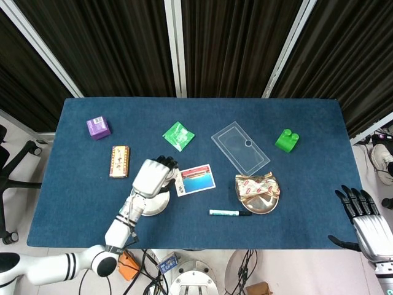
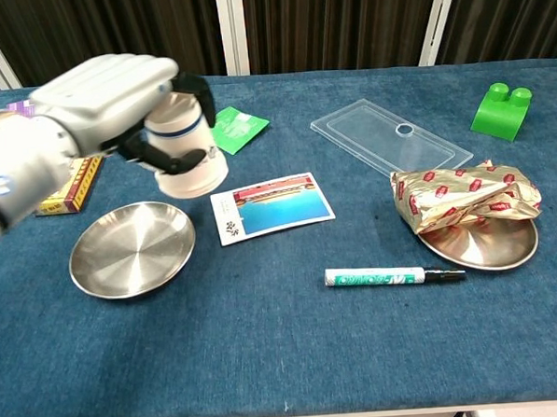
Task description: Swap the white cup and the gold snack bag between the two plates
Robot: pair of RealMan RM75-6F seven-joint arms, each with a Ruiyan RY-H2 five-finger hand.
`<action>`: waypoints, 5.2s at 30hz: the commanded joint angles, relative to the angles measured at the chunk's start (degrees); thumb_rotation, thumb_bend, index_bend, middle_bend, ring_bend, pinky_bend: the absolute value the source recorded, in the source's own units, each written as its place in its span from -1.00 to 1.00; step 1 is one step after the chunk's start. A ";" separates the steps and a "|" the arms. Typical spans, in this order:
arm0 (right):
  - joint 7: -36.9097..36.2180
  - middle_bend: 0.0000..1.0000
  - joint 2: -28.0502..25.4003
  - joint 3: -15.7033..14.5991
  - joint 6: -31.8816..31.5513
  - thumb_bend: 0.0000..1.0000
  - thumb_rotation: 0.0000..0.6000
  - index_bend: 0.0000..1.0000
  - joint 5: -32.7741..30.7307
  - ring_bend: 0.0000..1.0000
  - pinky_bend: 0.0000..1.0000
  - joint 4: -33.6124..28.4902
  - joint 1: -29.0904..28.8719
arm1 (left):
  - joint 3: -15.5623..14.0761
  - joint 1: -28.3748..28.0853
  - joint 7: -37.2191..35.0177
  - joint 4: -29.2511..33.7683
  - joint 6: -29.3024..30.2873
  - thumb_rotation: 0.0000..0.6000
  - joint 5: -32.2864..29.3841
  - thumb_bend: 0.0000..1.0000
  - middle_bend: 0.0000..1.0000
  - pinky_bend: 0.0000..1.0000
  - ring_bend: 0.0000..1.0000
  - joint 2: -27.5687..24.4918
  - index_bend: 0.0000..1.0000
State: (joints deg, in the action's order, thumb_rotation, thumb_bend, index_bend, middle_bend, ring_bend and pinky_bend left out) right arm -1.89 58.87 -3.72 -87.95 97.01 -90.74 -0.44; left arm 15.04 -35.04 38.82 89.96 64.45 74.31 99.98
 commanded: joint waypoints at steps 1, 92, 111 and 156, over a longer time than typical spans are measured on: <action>-0.84 -1.00 -0.27 0.16 0.11 -0.73 0.72 -1.00 -0.28 -1.00 -1.00 0.14 -0.15 | 3.73 -5.31 2.85 -7.41 -3.06 1.00 -4.80 0.09 0.05 0.39 0.01 5.87 -0.01; 24.32 -0.59 32.87 11.66 39.92 -0.29 1.00 -0.96 -16.70 -0.53 -0.23 -0.58 -40.94 | -11.25 13.40 -15.90 13.20 12.68 1.00 5.95 -0.99 -0.69 -0.16 -0.68 -27.61 -0.83; 26.34 -1.00 30.10 22.13 37.94 -0.59 1.00 -1.00 -27.59 -1.00 -0.68 -0.37 -47.64 | -10.00 13.32 -17.83 12.96 11.46 1.00 5.60 -0.98 -0.69 -0.16 -0.69 -28.47 -0.83; 23.00 0.29 18.16 9.21 25.83 -0.13 1.00 0.51 -24.11 0.33 0.19 -2.31 -45.13 | -14.35 15.84 -19.32 17.78 12.48 1.00 13.83 -0.94 -0.69 -0.16 -0.67 -33.74 -0.83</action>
State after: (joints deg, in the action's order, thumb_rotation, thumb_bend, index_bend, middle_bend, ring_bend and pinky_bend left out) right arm 24.73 81.13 8.93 -59.29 68.93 -90.64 -49.45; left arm 1.79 -19.58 19.00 106.88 76.98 86.84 66.54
